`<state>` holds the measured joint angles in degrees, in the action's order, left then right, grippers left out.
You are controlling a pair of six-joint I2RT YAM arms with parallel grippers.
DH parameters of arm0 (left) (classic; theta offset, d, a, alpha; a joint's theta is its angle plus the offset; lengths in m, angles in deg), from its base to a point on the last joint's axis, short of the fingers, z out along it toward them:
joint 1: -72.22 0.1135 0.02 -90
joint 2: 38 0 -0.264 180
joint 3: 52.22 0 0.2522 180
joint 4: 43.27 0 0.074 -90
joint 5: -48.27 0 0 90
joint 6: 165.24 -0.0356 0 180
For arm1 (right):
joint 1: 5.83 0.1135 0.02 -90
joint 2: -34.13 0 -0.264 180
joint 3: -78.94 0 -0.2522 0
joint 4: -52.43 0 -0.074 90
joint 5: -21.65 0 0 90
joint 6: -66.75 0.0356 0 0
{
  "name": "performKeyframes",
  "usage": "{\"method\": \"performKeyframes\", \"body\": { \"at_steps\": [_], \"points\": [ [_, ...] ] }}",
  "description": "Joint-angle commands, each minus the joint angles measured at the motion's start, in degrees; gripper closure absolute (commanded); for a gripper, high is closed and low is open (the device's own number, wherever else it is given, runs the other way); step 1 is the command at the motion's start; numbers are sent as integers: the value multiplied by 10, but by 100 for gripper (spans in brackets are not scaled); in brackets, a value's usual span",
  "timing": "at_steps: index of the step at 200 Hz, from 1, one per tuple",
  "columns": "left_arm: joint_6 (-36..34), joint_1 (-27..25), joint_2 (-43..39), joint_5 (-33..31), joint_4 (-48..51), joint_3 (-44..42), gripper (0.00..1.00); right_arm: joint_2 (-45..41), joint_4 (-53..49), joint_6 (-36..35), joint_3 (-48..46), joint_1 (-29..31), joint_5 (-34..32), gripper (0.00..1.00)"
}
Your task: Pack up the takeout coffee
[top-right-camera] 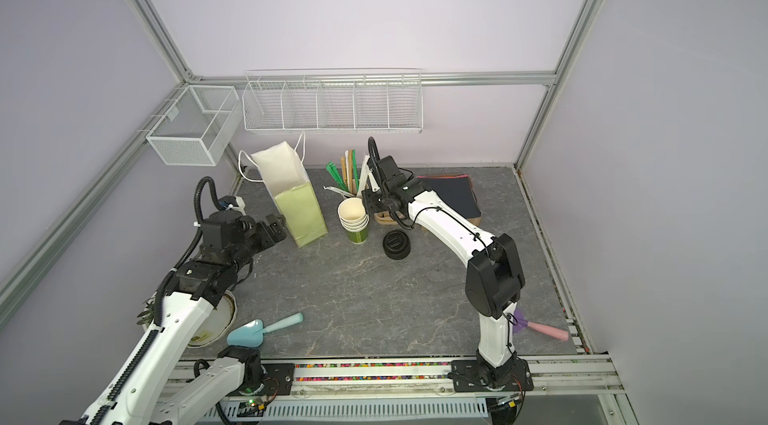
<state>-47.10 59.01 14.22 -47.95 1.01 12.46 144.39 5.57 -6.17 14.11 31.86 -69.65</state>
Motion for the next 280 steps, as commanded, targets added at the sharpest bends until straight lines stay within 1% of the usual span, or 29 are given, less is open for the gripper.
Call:
{"method": "performKeyframes", "body": {
  "at_steps": [1,31,43,81,113,150,195,220,252,271,280],
  "points": [
    [-9,-2,5,21,19,15,0,24,-40,-8,33,5,6,52],
    [-9,-2,21,34,23,20,1,58,-66,-12,75,7,14,58],
    [-8,-2,26,40,25,21,0,69,-76,-14,90,10,13,61],
    [-8,-2,38,54,29,23,0,91,-98,-19,119,13,9,64],
    [-8,-2,47,61,32,26,0,108,-118,-21,146,15,9,71],
    [-7,-2,57,67,36,28,1,129,-141,-26,177,17,6,75],
    [-9,-2,69,75,39,31,2,143,-152,-26,196,17,6,75],
    [-10,-2,74,77,41,34,2,146,-157,-27,205,16,6,82],
    [-10,-2,81,84,43,34,2,145,-156,-24,207,16,4,87],
    [-9,-3,87,92,43,35,3,147,-159,-25,210,16,3,93],
    [-9,-3,92,96,43,36,4,147,-159,-24,212,16,3,93]
  ]
}}
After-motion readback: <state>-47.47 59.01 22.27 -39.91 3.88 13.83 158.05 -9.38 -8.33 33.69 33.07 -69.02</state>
